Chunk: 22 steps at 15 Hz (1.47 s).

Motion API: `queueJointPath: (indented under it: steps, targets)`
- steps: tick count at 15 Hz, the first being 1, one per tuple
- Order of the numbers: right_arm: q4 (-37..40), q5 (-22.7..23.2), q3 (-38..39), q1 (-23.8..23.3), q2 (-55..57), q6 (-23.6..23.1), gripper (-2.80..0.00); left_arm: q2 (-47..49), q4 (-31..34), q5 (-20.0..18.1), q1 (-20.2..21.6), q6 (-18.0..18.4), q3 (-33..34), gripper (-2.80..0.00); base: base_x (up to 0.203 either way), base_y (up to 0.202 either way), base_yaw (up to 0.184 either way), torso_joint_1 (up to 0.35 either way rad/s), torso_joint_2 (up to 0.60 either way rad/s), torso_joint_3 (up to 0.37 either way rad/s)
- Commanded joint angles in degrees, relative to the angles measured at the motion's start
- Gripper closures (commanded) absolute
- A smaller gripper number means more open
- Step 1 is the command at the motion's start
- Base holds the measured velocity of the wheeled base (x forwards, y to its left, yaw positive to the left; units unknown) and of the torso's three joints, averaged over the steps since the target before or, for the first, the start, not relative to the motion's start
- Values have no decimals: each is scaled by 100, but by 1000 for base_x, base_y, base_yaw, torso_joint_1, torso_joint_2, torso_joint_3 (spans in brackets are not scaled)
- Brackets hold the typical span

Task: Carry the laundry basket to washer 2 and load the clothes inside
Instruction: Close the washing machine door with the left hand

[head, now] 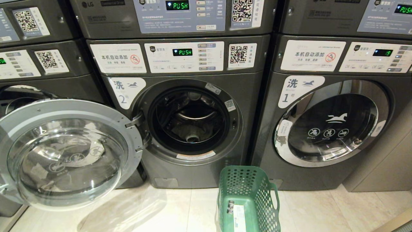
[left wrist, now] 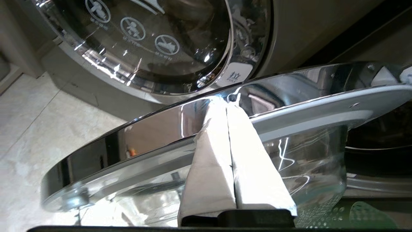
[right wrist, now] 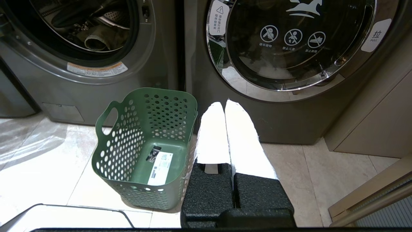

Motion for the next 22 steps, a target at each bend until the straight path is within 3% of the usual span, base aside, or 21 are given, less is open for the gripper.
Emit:
queueJointPath:
  steps: [1, 4, 8, 12, 15, 16, 19, 22]
  targets:
    - [-1, 9, 0, 5, 9, -3, 0, -183, 185, 98, 21, 155, 206, 0, 0, 0, 0, 0, 0, 0]
    - [-1, 9, 0, -3, 9, -3, 0, -362, 467, 116, 87, 180, 323, 0, 0, 0, 0, 0, 0, 0]
    - [-1, 4, 0, 2, 9, -3, 0, -711, 1306, 120, 177, 210, 341, 0, 0, 0, 0, 0, 0, 0]
    - [-1, 3, 0, 4, 9, -3, 0, -1089, 2247, 245, 268, 635, 347, 0, 0, 0, 0, 0, 0, 0]
    - [-1, 9, 0, 0, 9, -3, 0, -1432, 2216, 307, 388, 645, 245, 0, 0, 0, 0, 0, 0, 0]
    - [-1, 9, 0, -4, 9, -3, 0, -1602, 2206, 420, 439, 651, 220, 0, 0, 0, 0, 0, 0, 0]
    - [-1, 3, 0, -1, 9, -3, 0, -1605, 2077, 1669, 438, 648, -140, 0, 0, 0, 0, 0, 0, 0]
    - [-1, 9, 0, -4, 9, -3, 0, -1210, 1887, 2461, 239, 745, -290, 0, 0, 0, 0, 0, 0, 0]
